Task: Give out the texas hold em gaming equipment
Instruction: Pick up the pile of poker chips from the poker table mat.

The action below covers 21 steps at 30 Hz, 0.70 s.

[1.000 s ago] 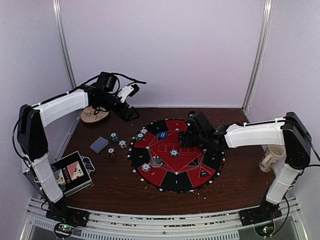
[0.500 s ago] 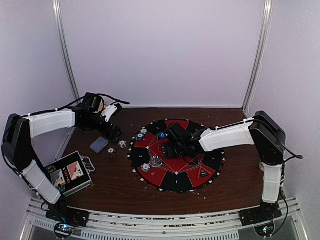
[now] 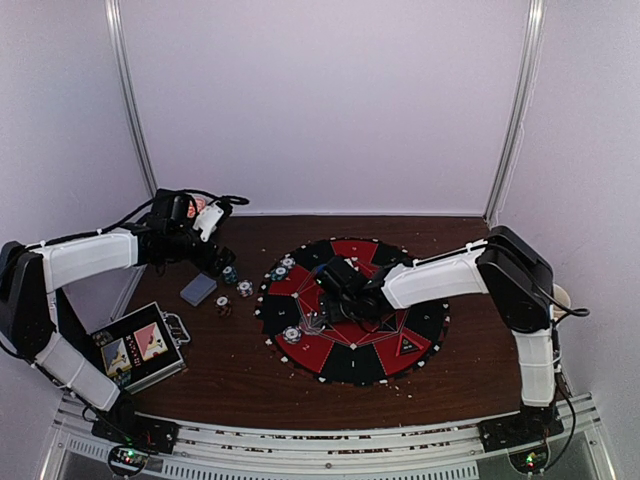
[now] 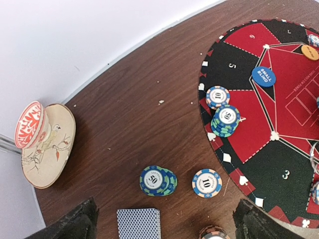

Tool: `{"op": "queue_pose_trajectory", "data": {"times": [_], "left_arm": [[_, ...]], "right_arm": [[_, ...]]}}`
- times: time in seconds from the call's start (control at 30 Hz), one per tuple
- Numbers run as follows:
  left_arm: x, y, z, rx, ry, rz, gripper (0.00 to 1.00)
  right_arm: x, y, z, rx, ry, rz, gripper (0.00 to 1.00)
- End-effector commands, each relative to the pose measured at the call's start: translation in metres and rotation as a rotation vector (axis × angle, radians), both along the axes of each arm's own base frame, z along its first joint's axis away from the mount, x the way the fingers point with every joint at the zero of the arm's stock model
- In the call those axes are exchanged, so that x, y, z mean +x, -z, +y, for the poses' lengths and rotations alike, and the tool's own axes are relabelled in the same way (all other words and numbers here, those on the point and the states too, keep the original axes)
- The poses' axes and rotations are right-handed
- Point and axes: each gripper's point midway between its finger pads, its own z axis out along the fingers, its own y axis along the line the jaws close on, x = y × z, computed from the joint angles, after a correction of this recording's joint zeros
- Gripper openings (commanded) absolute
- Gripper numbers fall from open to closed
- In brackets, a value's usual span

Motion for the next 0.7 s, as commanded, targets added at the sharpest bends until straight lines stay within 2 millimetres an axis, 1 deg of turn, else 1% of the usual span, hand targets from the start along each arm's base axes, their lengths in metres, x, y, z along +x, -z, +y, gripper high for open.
{"op": "queue_pose_trajectory", "data": {"times": [0.0,0.17,0.3,0.5,0.67], "left_arm": [[0.008,-0.014,0.003,-0.033,-0.03,-0.067,0.98],[0.009,-0.015,0.004,-0.036,-0.035,-0.073,0.98],[0.008,-0.017,0.004,-0.042,-0.032,-0.082,0.98],[0.007,-0.018,0.004,-0.044,-0.031,-0.084,0.98],[0.007,-0.021,0.005,-0.048,-0.032,-0.092,0.98]], "right_arm": [[-0.003,-0.002,-0.014,-0.029,0.05,-0.025,0.9],[-0.009,0.008,-0.015,-0.013,0.046,0.001,0.86],[-0.01,0.014,-0.014,0.005,0.043,0.014,0.85],[-0.009,0.027,-0.013,0.043,0.046,0.053,0.8],[-0.008,0.032,-0.014,0.064,0.055,0.075,0.72]]}}
